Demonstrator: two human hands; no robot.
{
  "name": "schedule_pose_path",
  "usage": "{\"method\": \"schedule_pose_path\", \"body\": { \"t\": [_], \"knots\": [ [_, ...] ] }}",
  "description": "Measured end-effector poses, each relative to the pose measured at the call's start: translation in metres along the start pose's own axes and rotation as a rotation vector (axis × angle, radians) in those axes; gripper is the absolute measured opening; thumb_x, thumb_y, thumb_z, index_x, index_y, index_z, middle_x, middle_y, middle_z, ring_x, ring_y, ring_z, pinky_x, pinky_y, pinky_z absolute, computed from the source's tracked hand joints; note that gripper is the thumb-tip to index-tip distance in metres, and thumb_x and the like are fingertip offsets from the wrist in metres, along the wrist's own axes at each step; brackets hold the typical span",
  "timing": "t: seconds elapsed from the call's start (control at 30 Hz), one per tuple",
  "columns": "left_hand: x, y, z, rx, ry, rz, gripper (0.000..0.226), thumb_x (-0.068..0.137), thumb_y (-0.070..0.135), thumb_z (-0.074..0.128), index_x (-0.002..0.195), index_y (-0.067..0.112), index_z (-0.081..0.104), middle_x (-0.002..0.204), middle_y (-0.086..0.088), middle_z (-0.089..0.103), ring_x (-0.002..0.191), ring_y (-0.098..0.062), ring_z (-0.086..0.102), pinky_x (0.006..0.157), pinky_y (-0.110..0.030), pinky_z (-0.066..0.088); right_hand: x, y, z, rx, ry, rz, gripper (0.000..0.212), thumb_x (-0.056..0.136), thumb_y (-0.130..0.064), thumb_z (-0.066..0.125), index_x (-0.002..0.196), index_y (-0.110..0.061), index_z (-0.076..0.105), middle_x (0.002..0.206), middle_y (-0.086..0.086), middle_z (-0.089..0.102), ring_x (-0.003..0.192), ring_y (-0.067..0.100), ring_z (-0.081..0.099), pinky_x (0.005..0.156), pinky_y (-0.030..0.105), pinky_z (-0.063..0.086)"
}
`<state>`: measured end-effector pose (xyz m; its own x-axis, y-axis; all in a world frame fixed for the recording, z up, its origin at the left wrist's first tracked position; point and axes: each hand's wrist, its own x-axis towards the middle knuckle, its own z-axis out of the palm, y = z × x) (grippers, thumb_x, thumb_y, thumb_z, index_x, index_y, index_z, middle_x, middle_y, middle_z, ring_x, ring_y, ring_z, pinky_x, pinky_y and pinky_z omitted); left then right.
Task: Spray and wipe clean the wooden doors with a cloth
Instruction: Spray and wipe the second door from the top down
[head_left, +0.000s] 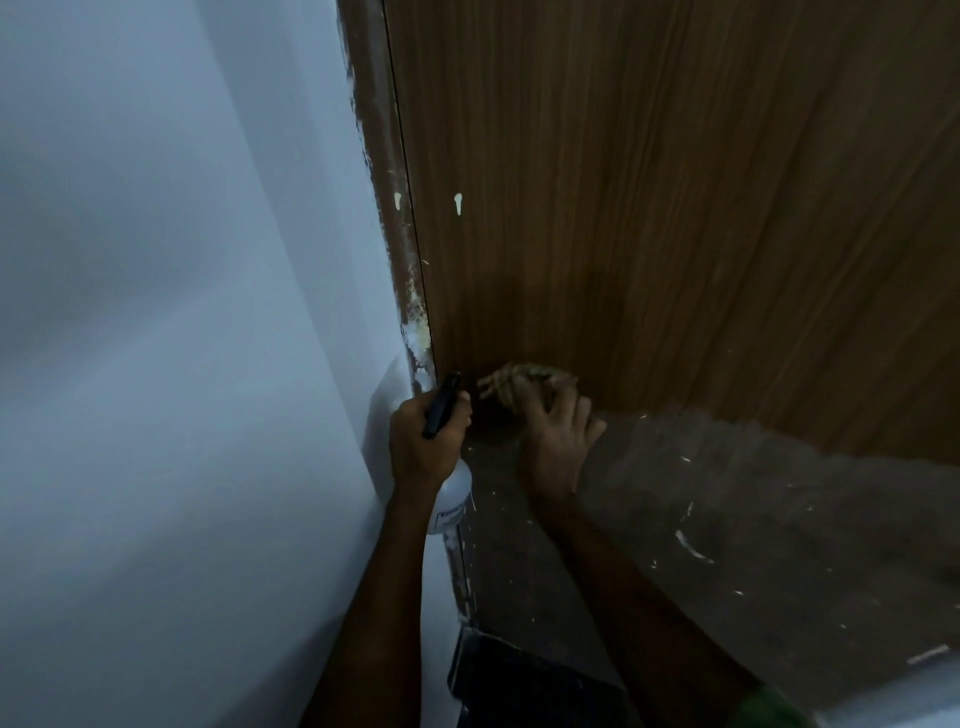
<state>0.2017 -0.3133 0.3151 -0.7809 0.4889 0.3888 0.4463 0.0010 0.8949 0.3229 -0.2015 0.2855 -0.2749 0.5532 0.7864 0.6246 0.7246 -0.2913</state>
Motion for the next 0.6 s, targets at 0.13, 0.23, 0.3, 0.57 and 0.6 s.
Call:
{"method": "schedule_pose_path", "body": {
  "t": [0.13,0.23,0.3,0.57,0.6],
  "knots": [
    [-0.009,0.003,0.011,0.025,-0.036,-0.016,0.045,0.09,0.06,0.063,0.089,0.018,0.077,0.073,0.005,0.075,0.065,-0.018,0.072,0.064,-0.043,0.062,-0.001,0.021,-0.007,-0.061,-0.021,-0.076,0.048,0.089,-0.012,0.06,0.134,-0.027,0.065,0.135,0.018,0.053,0.111,0.035,0.047,0.091,0.05,0.04],
    [-0.012,0.012,0.023,0.014,-0.082,-0.021,0.046,0.088,0.063,0.062,0.087,0.019,0.076,0.073,0.002,0.074,0.066,-0.024,0.071,0.066,-0.053,0.062,-0.041,0.041,0.009,-0.053,-0.225,-0.169,0.053,0.073,-0.007,0.082,0.121,-0.028,0.071,0.132,0.014,0.053,0.111,0.037,0.05,0.088,0.057,0.049],
    [-0.013,0.019,0.03,0.014,-0.12,-0.002,0.042,0.09,0.06,0.064,0.082,0.02,0.074,0.07,0.0,0.072,0.062,-0.025,0.069,0.063,-0.056,0.06,-0.049,0.043,0.008,-0.022,-0.282,-0.12,0.053,0.067,-0.006,0.089,0.113,-0.028,0.073,0.126,0.011,0.053,0.105,0.033,0.05,0.085,0.053,0.05],
    [-0.019,0.037,0.044,0.034,-0.179,0.047,0.046,0.089,0.059,0.062,0.08,0.016,0.074,0.068,-0.001,0.072,0.059,-0.02,0.068,0.06,-0.049,0.059,0.003,0.05,-0.033,-0.008,0.067,-0.009,0.039,0.09,-0.025,0.055,0.126,-0.024,0.07,0.135,0.016,0.056,0.113,0.036,0.049,0.09,0.048,0.04],
    [-0.02,0.038,0.046,0.03,-0.191,0.035,0.047,0.088,0.06,0.061,0.08,0.015,0.073,0.068,-0.002,0.071,0.059,-0.021,0.068,0.06,-0.051,0.059,-0.011,0.057,-0.031,-0.037,0.0,-0.06,0.039,0.089,-0.021,0.061,0.126,-0.025,0.069,0.137,0.016,0.054,0.115,0.037,0.049,0.09,0.05,0.042]
  ]
}}
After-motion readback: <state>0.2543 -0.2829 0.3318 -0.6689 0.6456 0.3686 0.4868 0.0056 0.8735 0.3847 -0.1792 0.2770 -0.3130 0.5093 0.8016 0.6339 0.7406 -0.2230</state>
